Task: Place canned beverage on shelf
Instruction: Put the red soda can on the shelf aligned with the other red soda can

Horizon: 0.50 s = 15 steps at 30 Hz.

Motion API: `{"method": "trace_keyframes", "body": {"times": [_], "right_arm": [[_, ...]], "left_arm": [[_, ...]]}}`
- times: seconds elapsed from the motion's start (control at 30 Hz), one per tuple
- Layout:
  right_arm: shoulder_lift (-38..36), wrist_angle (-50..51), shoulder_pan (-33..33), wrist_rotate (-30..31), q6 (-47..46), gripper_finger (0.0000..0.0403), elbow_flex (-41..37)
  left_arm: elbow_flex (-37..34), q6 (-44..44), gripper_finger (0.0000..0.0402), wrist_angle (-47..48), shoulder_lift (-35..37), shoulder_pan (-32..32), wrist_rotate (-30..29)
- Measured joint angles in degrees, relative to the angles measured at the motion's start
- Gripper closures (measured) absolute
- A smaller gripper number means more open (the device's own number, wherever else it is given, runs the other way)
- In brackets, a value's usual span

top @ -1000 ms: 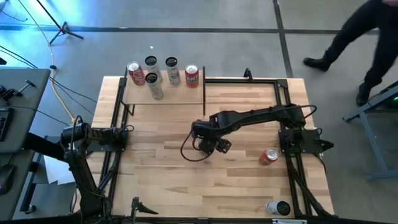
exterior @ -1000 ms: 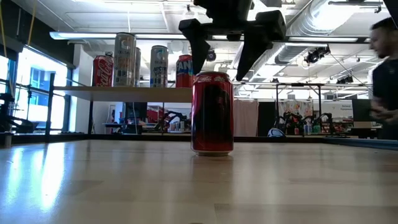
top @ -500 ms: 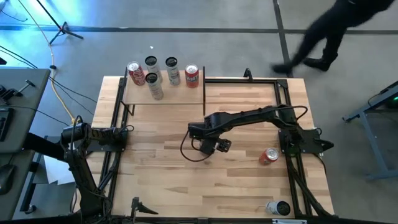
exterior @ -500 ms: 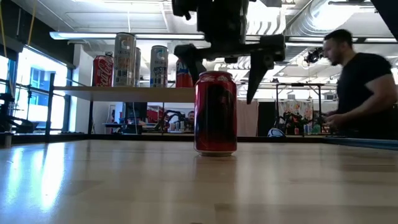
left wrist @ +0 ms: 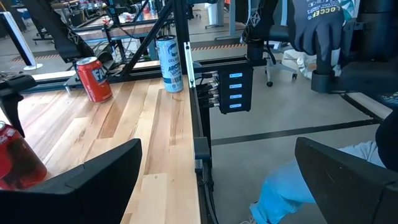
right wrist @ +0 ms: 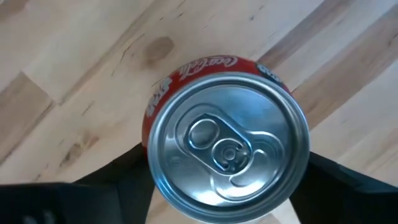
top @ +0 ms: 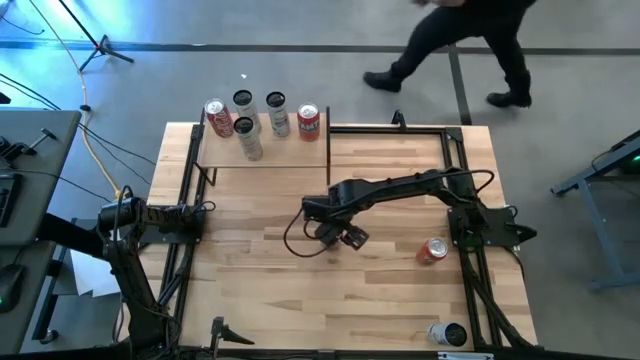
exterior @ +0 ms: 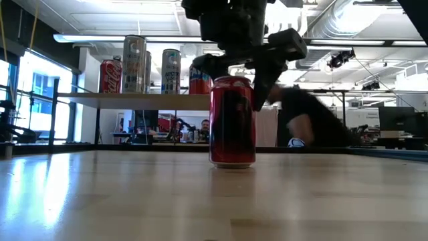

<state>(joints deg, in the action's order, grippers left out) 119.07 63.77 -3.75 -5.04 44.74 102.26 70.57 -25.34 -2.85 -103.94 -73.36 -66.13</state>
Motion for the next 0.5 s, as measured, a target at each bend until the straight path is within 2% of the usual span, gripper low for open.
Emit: {"method": "trace_keyframes", "body": {"times": [0.03,0.17,0.27,0.5], "right_arm": [[0.0,0.0,0.0,-0.1,-0.9,0.0128,0.0],[0.0,-0.2,0.0,-1.2,-4.5,0.013,0.0],[0.0,-1.1,0.0,-1.5,-11.3,0.013,0.0],[0.0,-9.4,0.4,-1.2,-43.0,0.013,0.0]], "left_arm": [[0.0,0.0,0.0002,0.0,0.0,0.0,0.0],[0.0,0.0,0.0002,0.0,0.0,0.0,0.0],[0.0,0.0,0.0002,0.0,0.0,0.0,0.0],[0.0,0.0,0.0002,0.0,0.0,0.0,0.0]]}}
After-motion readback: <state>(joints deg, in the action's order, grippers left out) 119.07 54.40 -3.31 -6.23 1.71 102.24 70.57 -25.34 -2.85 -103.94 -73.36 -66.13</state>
